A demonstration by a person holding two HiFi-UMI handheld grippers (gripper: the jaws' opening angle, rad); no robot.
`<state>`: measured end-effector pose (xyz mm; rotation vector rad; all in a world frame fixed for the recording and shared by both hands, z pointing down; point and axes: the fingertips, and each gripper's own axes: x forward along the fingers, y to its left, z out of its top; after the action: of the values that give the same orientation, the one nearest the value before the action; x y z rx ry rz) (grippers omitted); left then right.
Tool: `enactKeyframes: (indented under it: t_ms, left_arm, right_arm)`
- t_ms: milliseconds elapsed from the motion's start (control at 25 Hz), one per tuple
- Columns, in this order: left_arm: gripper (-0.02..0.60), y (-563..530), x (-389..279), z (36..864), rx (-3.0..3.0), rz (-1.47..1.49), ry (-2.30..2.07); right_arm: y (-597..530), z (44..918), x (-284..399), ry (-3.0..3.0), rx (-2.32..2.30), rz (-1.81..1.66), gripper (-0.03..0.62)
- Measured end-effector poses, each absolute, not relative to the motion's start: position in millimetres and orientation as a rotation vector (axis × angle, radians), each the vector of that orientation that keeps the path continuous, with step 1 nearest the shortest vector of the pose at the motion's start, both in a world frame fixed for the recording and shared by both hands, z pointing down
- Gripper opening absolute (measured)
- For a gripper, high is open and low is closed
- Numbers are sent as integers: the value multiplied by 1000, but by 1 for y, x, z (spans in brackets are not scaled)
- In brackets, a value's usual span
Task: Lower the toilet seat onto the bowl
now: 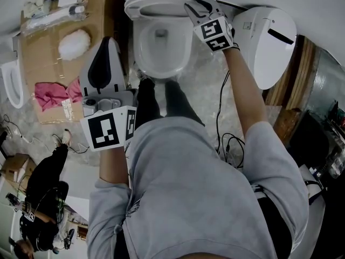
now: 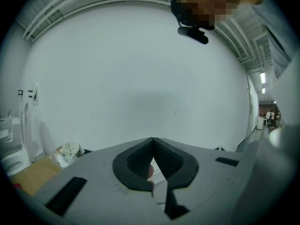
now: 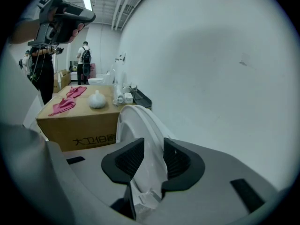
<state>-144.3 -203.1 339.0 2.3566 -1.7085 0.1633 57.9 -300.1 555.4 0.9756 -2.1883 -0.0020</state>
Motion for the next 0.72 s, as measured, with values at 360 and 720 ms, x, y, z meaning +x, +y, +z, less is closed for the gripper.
enactKeyframes:
  t_ms: [360, 720]
  left_arm:
    - [0, -198, -143, 343, 2350, 165, -1704]
    - [0, -185, -135, 340, 2366, 161, -1692]
  right_arm:
    - [-288, 556, 57, -2190, 974, -1, 105]
    - [-260, 556, 54, -2197, 951, -14, 87]
